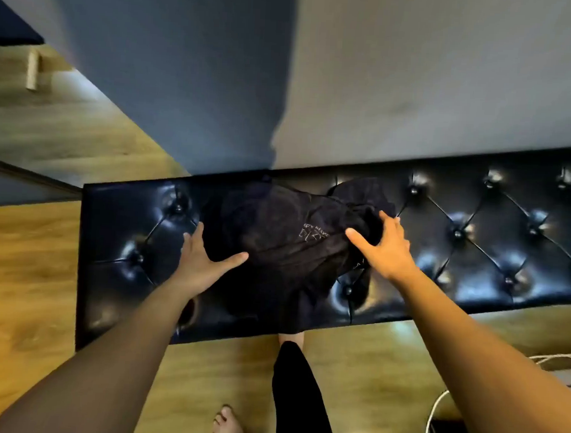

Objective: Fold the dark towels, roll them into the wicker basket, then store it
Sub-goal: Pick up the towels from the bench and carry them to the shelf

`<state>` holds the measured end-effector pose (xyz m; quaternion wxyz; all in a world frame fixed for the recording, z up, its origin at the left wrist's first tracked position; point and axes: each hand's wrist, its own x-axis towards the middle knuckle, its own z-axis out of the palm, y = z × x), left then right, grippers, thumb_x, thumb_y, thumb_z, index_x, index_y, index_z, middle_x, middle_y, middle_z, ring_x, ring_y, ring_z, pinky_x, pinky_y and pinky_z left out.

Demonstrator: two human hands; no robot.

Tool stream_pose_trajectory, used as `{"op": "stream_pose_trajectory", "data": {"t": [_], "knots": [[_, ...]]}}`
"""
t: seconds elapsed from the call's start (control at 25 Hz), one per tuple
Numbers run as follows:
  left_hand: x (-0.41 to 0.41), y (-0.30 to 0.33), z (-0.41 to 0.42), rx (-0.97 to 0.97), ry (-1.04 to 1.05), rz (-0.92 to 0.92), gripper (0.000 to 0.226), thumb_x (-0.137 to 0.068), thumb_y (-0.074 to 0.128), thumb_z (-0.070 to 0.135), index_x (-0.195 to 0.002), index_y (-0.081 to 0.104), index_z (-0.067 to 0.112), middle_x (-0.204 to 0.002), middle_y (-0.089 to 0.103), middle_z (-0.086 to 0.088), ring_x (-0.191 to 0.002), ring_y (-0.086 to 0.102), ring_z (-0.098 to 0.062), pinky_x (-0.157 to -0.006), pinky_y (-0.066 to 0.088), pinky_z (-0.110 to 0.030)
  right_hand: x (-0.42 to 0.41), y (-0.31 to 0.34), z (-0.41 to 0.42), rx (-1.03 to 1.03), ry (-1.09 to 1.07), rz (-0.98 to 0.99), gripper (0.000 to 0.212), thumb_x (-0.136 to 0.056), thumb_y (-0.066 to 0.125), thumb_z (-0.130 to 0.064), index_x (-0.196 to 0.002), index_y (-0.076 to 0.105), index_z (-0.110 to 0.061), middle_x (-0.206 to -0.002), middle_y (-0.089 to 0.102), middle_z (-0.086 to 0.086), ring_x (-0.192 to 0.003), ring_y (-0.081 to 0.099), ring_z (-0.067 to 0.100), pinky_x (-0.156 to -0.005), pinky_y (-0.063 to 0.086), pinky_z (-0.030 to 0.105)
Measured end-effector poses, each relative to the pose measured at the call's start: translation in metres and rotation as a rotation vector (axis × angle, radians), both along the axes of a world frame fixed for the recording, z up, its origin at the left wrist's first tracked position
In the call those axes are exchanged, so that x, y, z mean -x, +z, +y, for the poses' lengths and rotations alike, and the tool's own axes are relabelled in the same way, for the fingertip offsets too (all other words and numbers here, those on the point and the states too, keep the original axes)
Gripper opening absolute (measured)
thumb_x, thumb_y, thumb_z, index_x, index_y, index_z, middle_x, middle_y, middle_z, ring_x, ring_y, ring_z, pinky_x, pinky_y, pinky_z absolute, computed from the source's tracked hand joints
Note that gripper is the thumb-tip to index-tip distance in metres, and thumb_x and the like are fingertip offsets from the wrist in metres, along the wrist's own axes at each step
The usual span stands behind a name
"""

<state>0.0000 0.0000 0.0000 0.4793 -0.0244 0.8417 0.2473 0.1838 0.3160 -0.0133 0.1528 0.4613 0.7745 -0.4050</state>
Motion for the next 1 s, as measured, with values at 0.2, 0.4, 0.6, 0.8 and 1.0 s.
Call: {"op": "stream_pose_trajectory", "data": {"t": [0.2,0.4,0.6,0.8,1.0], "knots": [[0.008,-0.036,0.021,-0.099,0.122,-0.067,0.147,-0.048,0.078,0.084,-0.16,-0.006,0.038,-0.166,0.019,0.01,-0.152,0.023,-0.021,-0.123,0.024,-0.044,0.02,-0.039,0.028,0.131,-0.16,-0.071,0.137,-0.052,0.06,-0.095,-0.16,0.016,-0.024,-0.167,0.018,0.008,-0.154,0.015,0.026,-0.124,0.014,0.046],[-0.008,-0.042,0.045,-0.267,0.216,-0.116,0.123,-0.069,0.082,0.063,-0.159,0.001,0.039,-0.157,0.031,0.013,-0.142,0.035,-0.013,-0.117,0.03,-0.034,0.024,-0.067,0.01,0.33,-0.281,-0.039,0.136,-0.045,0.066,-0.097,-0.157,0.01,-0.042,-0.165,0.024,-0.003,-0.15,0.027,0.028,-0.12,0.028,0.05],[-0.007,-0.033,0.07,-0.31,0.141,-0.169,0.14,-0.041,0.089,0.075,-0.156,0.017,0.043,-0.153,0.042,0.014,-0.139,0.043,-0.013,-0.119,0.034,-0.041,0.032,-0.034,-0.006,0.546,-0.363,0.158,0.112,-0.068,0.082,-0.061,-0.158,0.021,-0.036,-0.15,0.041,-0.012,-0.127,0.049,0.007,-0.107,0.042,0.03],[-0.01,-0.021,0.104,-0.322,0.0,-0.248,0.118,-0.063,0.094,0.041,-0.157,0.023,0.031,-0.15,0.046,0.011,-0.129,0.048,-0.009,-0.102,0.04,-0.028,0.038,-0.026,-0.028,0.739,-0.316,0.2,0.126,-0.049,0.093,-0.054,-0.156,0.028,-0.038,-0.141,0.058,-0.006,-0.118,0.063,0.011,-0.093,0.054,0.033],[-0.013,-0.015,0.088,-0.145,0.264,-0.258,0.112,-0.068,0.087,0.058,-0.156,0.02,0.043,-0.151,0.044,0.007,-0.136,0.047,-0.025,-0.106,0.043,-0.041,0.018,-0.018,-0.026,0.764,-0.434,0.186,0.096,-0.07,0.079,-0.051,-0.151,0.027,-0.054,-0.137,0.054,-0.018,-0.116,0.061,0.012,-0.065,0.059,0.035]]}}
